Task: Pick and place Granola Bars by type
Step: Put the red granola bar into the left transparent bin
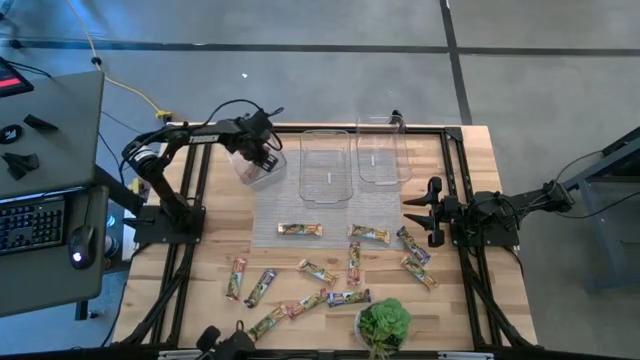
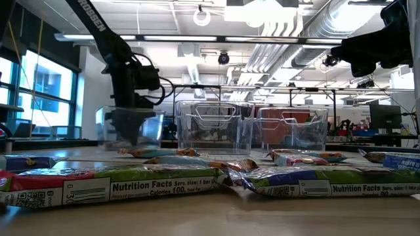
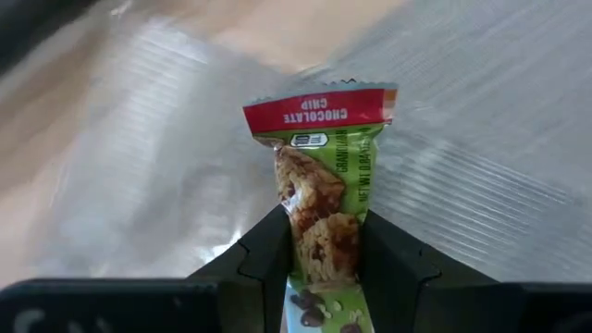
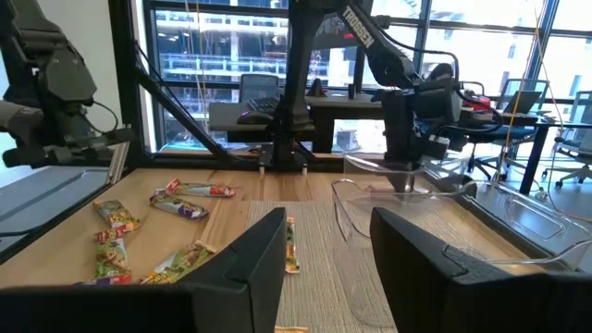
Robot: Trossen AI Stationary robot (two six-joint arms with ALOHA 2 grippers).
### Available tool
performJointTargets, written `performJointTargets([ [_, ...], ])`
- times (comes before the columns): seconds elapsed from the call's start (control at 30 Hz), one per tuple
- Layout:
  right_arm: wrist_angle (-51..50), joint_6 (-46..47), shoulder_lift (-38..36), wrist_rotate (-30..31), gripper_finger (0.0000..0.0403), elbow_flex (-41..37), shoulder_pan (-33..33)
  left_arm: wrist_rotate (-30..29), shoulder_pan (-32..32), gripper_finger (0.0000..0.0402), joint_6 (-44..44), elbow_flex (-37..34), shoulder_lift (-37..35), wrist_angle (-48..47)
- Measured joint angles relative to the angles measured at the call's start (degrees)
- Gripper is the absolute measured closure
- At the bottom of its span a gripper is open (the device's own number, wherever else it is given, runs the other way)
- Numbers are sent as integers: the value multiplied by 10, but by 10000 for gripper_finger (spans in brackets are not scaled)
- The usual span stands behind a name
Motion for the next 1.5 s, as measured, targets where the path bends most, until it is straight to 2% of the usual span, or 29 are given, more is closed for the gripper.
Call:
performJointTargets([
  [0.4,0,0,0,0,258,0,0,-2,-7,221,30,1,-2,5],
  [0.7,0,0,0,0,258,0,0,58,-13,218,53,1,-38,1],
  [1.0,0,0,0,0,258,0,0,80,-92,218,91,2,-63,-59],
  [1.23,0,0,0,0,258,0,0,22,-174,218,108,3,-64,-115],
  [1.37,0,0,0,0,258,0,0,6,-207,218,139,3,-64,-152],
  [1.5,0,0,0,0,258,0,0,-39,-226,218,151,8,-63,-196],
])
